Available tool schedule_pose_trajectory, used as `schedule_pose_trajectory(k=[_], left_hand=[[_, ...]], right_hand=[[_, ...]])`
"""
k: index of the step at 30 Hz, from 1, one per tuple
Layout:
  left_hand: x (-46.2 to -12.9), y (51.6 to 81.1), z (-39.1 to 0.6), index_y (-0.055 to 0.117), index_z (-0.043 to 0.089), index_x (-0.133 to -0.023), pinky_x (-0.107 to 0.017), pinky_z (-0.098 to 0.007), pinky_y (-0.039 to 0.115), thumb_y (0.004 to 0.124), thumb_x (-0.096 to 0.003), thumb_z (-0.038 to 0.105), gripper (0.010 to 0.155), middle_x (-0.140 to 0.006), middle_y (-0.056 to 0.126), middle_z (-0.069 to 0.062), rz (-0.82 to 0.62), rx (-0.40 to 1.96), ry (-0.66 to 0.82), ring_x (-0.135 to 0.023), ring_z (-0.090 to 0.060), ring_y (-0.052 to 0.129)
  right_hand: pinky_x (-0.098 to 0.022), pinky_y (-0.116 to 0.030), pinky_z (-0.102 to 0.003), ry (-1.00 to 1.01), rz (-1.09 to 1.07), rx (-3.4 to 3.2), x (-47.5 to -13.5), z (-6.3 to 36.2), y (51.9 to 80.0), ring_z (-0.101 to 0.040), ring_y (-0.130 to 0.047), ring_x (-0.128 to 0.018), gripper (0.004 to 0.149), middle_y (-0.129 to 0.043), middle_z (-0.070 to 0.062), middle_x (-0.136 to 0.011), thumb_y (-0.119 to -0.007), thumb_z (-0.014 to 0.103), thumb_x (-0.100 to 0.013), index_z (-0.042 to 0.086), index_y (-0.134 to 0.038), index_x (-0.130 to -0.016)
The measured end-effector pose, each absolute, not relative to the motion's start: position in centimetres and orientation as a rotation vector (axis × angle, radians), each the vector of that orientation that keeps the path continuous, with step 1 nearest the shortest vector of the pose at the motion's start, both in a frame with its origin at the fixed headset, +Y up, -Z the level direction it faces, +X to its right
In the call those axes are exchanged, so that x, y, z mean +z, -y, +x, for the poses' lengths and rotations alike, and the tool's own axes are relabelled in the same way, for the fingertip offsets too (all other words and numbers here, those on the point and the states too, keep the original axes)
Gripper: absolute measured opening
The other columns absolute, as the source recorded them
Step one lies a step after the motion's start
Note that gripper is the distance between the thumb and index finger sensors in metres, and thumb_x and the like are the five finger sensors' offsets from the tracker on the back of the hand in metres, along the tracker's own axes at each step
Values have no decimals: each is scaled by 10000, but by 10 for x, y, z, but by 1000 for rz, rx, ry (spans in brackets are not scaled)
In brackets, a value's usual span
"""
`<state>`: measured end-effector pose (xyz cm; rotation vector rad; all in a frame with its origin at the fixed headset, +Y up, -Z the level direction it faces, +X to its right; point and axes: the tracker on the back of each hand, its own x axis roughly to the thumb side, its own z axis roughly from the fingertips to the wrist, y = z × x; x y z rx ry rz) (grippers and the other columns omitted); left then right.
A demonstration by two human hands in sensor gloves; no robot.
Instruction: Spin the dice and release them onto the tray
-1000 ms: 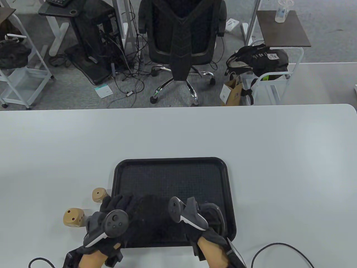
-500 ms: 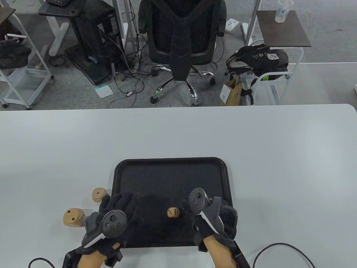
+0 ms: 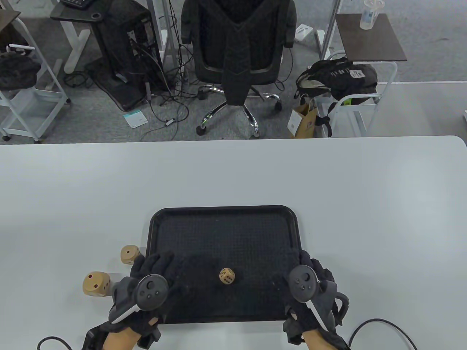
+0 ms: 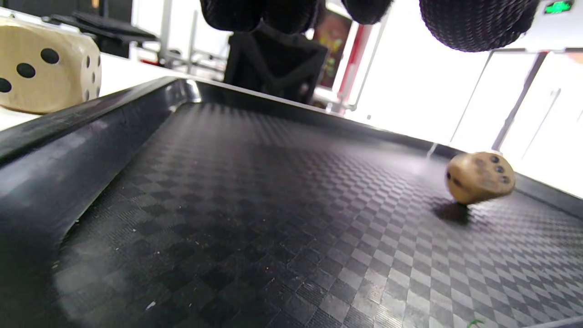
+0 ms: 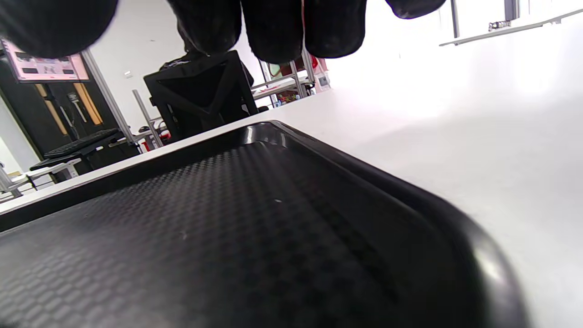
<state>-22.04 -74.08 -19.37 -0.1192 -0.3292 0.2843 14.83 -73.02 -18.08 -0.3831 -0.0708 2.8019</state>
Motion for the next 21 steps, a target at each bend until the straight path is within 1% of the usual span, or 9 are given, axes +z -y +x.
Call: schedule_pose_trajectory(k=[3, 5, 9, 13, 15, 17, 21], left_hand=[[-194, 741, -220, 414, 322, -1073, -770, -739, 255, 669, -428, 596, 747, -1165, 403, -124, -122, 282, 329, -1057, -462, 498], [-194, 741, -220, 414, 322, -1073, -771, -738, 255, 669, -428, 597, 746, -1165, 403, -123, -122, 280, 330, -1058, -462, 497], [-192, 731, -222, 412, 323, -1074, -771, -738, 253, 681, -425, 600, 755, -1165, 404, -124, -90, 288, 344, -1058, -463, 495], [-194, 715, -230, 414, 318, -1075, -770, -738, 254, 703, -417, 609, 776, -1164, 409, -127, -66, 245, 319, -1056, -465, 500], [-195, 702, -242, 415, 319, -1076, -769, -738, 264, 713, -410, 617, 788, -1164, 419, -128, -39, 224, 288, -1053, -464, 513], [-196, 693, -257, 418, 318, -1076, -770, -739, 262, 719, -404, 624, 798, -1164, 421, -129, -52, 231, 248, -1054, -468, 512], [-199, 685, -290, 428, 313, -1076, -768, -739, 269, 725, -397, 633, 807, -1161, 438, -133, -78, 209, 153, -1048, -473, 523]], right_hand=[[-780, -428, -620, 54, -401, 2778, -179, 154, 737, -324, -544, -1049, 806, -498, -2, -1134, -707, 635, -322, 345, -490, -1042], [-781, -426, -620, 53, -402, 2784, -178, 154, 740, -321, -543, -1050, 811, -495, 5, -1134, -708, 635, -321, 344, -483, -1044], [-781, -433, -618, 90, -408, 2793, -175, 155, 738, -313, -548, -1051, 807, -499, 11, -1134, -709, 633, -321, 350, -482, -1042], [-778, -441, -615, 86, -413, 2760, -174, 160, 738, -313, -561, -1043, 802, -510, 8, -1128, -709, 629, -321, 345, -489, -1039], [-778, -441, -616, 72, -417, 2748, -174, 162, 739, -313, -560, -1044, 802, -511, 7, -1128, -710, 628, -321, 346, -492, -1039], [-776, -443, -616, 59, -408, 2734, -175, 164, 739, -315, -565, -1041, 801, -514, 7, -1127, -709, 628, -324, 344, -491, -1040], [-772, -451, -615, 68, -388, 2709, -174, 166, 737, -318, -579, -1034, 800, -527, 2, -1123, -708, 631, -322, 340, -501, -1038]])
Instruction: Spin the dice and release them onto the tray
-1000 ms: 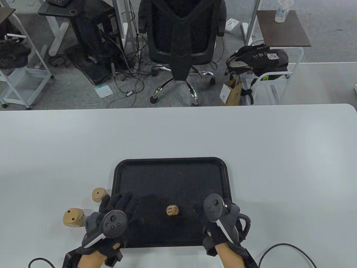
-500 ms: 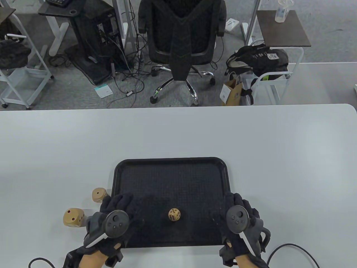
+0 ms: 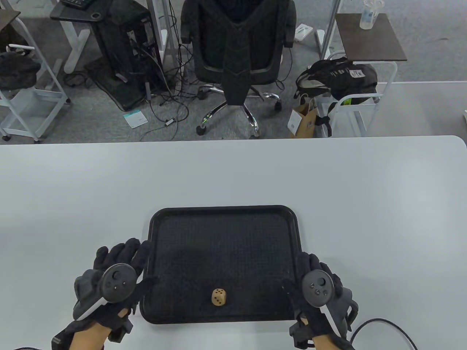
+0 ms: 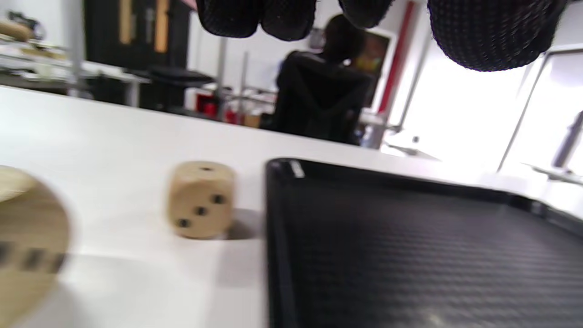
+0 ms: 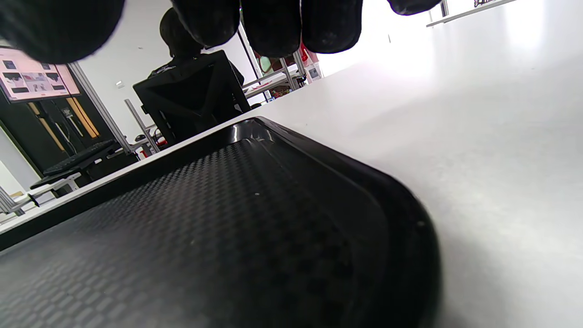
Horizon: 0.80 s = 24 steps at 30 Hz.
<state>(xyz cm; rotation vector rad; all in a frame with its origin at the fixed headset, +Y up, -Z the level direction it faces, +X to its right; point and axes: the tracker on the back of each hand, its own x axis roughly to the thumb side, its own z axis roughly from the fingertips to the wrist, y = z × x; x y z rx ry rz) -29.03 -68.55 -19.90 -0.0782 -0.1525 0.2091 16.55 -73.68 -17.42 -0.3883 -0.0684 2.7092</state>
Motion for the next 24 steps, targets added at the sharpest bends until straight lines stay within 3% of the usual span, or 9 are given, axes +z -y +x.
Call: schedule_pose_trajectory(k=[8, 16, 24], left_hand=[[-199, 703, -344, 415, 309, -1077, -763, -741, 263, 732, -387, 643, 831, -1158, 435, -142, -220, 171, -32, -1046, -479, 516], [-200, 731, -368, 405, 303, -1077, -763, -734, 294, 763, -379, 633, 851, -1152, 448, -142, -298, 99, -115, -1036, -474, 544], [-200, 751, -369, 380, 314, -1066, -766, -706, 364, 880, -393, 484, 856, -1161, 388, -100, -400, 53, -64, -1039, -432, 578]], right_hand=[[-770, -457, -615, 52, -393, 2688, -174, 169, 738, -319, -598, -1025, 795, -548, -4, -1115, -709, 629, -323, 335, -515, -1035], [-768, -461, -615, 36, -403, 2688, -175, 170, 738, -320, -610, -1019, 792, -562, -7, -1111, -709, 629, -323, 332, -523, -1033], [-767, -461, -616, -1, -403, 2710, -176, 169, 741, -320, -623, -1013, 789, -577, -6, -1105, -710, 628, -323, 328, -532, -1031]])
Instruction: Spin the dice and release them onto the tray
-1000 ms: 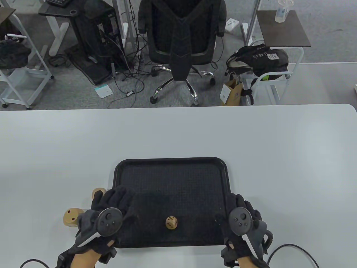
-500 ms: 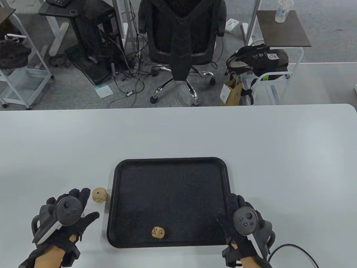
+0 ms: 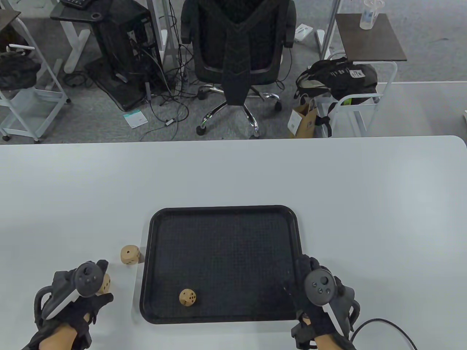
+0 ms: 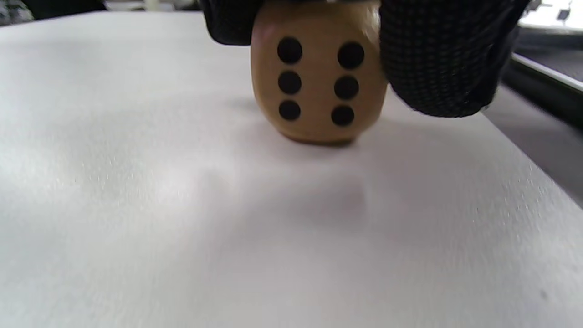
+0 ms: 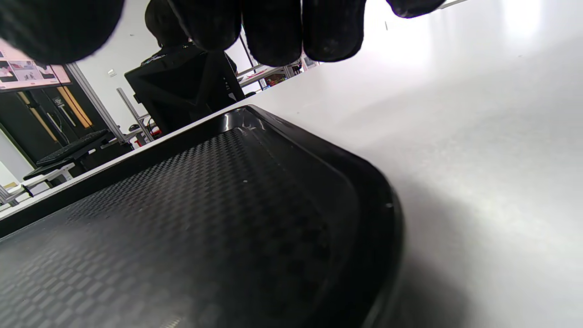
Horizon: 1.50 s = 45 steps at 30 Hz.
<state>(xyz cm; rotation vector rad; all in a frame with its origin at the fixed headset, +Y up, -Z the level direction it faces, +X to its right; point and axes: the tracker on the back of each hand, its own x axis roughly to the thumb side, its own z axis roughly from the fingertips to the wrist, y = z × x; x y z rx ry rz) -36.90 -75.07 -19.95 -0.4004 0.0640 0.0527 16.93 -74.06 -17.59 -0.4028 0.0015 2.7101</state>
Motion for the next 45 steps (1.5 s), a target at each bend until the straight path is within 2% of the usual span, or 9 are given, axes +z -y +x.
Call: schedule_pose_trajectory(k=[1, 5, 7, 10, 13, 23, 32, 39, 45], left_hand=[[-199, 751, -368, 387, 308, -1065, -765, -699, 387, 924, -384, 391, 871, -1160, 391, -99, -387, 41, -62, -1031, -421, 601], [-200, 752, -364, 410, 305, -1056, -757, -662, 486, 908, -413, 334, 814, -1145, 433, -97, -351, -48, -53, -985, -389, 700], [-201, 751, -363, 475, 300, -1043, -739, -646, 549, 949, -365, 321, 828, -1115, 528, -103, -300, -83, -31, -918, -369, 795], [-201, 748, -364, 564, 265, -1023, -718, -637, 593, 986, -300, 390, 846, -1034, 673, -130, -256, -96, -34, -781, -348, 897], [-201, 746, -366, 611, 250, -1008, -701, -635, 620, 962, -294, 492, 831, -987, 737, -136, -240, -59, -30, -718, -341, 931], [-197, 707, -345, 596, 224, -1021, -690, -636, 624, 921, -316, 527, 833, -980, 744, -155, -109, 142, 42, -706, -355, 932], [-199, 667, -246, 601, 223, -1026, -693, -637, 621, 894, -326, 563, 831, -973, 760, -150, -64, 137, 236, -707, -357, 933], [-214, 682, -151, 611, 265, -1023, -723, -653, 561, 924, -320, 544, 818, -988, 740, -136, -204, -24, 362, -734, -357, 906], [-220, 701, -76, 617, 320, -1012, -759, -663, 455, 1007, -287, 431, 830, -1016, 670, -108, -354, -239, 429, -801, -366, 814]], right_hand=[[-766, -462, -616, -5, -404, 2712, -176, 169, 741, -319, -625, -1012, 788, -578, -6, -1105, -709, 629, -322, 329, -534, -1029], [-765, -463, -616, -17, -400, 2717, -176, 169, 740, -321, -631, -1008, 787, -585, -8, -1101, -709, 629, -321, 328, -538, -1028], [-764, -465, -617, -16, -397, 2717, -176, 169, 740, -319, -633, -1007, 787, -587, -8, -1100, -710, 629, -322, 326, -539, -1028], [-763, -465, -617, -20, -394, 2715, -176, 169, 741, -321, -635, -1005, 788, -588, -8, -1100, -709, 629, -321, 325, -539, -1028], [-763, -467, -615, -21, -390, 2713, -176, 169, 741, -321, -636, -1005, 787, -590, -9, -1099, -708, 629, -322, 325, -540, -1028], [-762, -468, -615, -3, -390, 2686, -174, 172, 740, -323, -637, -1004, 785, -592, -11, -1098, -709, 628, -323, 324, -543, -1027], [-760, -472, -615, 20, -385, 2671, -173, 174, 739, -321, -642, -1001, 784, -595, -10, -1096, -708, 628, -322, 322, -548, -1026], [-754, -488, -612, 43, -415, 2656, -171, 179, 739, -324, -657, -992, 780, -608, -13, -1090, -708, 627, -322, 319, -556, -1023], [-753, -489, -612, -5, -411, 2628, -174, 183, 743, -328, -657, -990, 779, -610, -18, -1089, -709, 624, -324, 316, -556, -1023]])
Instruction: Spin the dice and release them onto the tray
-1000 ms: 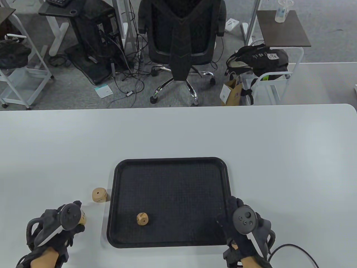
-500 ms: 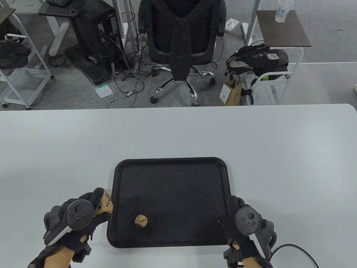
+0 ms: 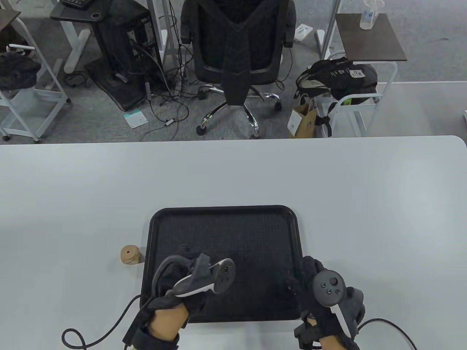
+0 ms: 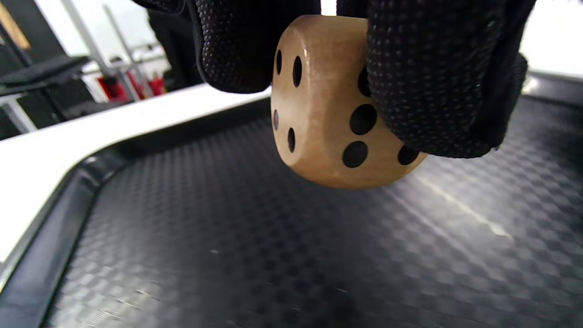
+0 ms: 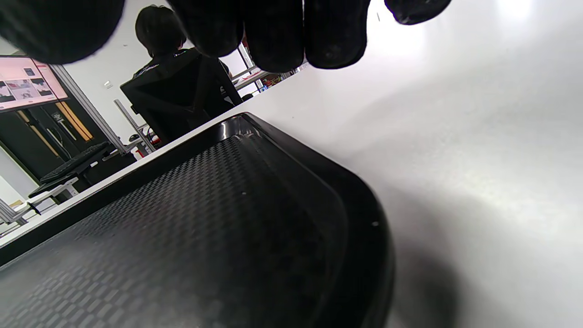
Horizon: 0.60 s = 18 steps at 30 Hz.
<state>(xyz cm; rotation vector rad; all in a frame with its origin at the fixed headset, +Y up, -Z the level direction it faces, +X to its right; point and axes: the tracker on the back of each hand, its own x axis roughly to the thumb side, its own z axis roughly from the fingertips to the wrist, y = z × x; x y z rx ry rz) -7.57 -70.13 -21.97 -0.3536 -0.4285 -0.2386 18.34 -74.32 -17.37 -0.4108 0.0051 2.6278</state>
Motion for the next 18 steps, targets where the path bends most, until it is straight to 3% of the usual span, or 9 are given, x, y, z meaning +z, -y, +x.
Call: schedule_pose_trajectory(k=[6, 11, 13, 14, 15, 16, 18], left_hand=[[-214, 727, -30, 616, 346, -1006, -774, -661, 427, 1022, -307, 378, 809, -1035, 639, -88, -470, -483, 450, -841, -365, 781], [-213, 730, -26, 572, 374, -1019, -774, -641, 452, 989, -359, 306, 783, -1106, 569, -60, -505, -500, 439, -875, -354, 772], [-215, 726, -32, 554, 386, -1025, -768, -634, 491, 958, -371, 334, 771, -1119, 620, -76, -502, -486, 421, -859, -347, 828], [-222, 723, -41, 501, 383, -1041, -756, -625, 531, 884, -366, 468, 781, -1073, 721, -102, -449, -470, 386, -792, -338, 905], [-231, 718, -53, 520, 317, -1037, -729, -598, 607, 676, -355, 607, 758, -877, 950, -77, -409, -443, 304, -634, -310, 1017], [-236, 713, -61, 602, 251, -997, -676, -564, 687, 596, -375, 581, 704, -605, 1097, 4, -393, -366, 288, -409, -299, 1080], [-242, 698, -83, 645, 191, -985, -615, -584, 730, 595, -388, 564, 706, -476, 1119, -49, -321, -186, 271, -282, -341, 1063]], right_hand=[[-752, -490, -611, 3, -399, 2620, -173, 184, 743, -327, -660, -988, 781, -612, -19, -1087, -709, 625, -322, 315, -555, -1023], [-744, -507, -605, -15, -385, 2645, -173, 181, 745, -328, -674, -977, 780, -619, -24, -1082, -699, 628, -324, 314, -552, -1023], [-743, -509, -605, -21, -379, 2647, -173, 180, 746, -328, -678, -973, 780, -619, -25, -1081, -696, 630, -324, 316, -551, -1023], [-742, -508, -606, -20, -379, 2644, -173, 180, 745, -329, -678, -972, 782, -621, -28, -1080, -692, 632, -323, 315, -551, -1023], [-743, -506, -606, -15, -383, 2640, -173, 181, 745, -330, -677, -972, 784, -621, -28, -1080, -677, 637, -319, 316, -552, -1023], [-744, -506, -606, -10, -386, 2633, -172, 182, 745, -330, -678, -972, 788, -622, -27, -1079, -660, 643, -315, 314, -552, -1024], [-743, -505, -607, -9, -390, 2624, -173, 183, 745, -331, -679, -971, 791, -624, -29, -1079, -654, 646, -313, 313, -553, -1023]])
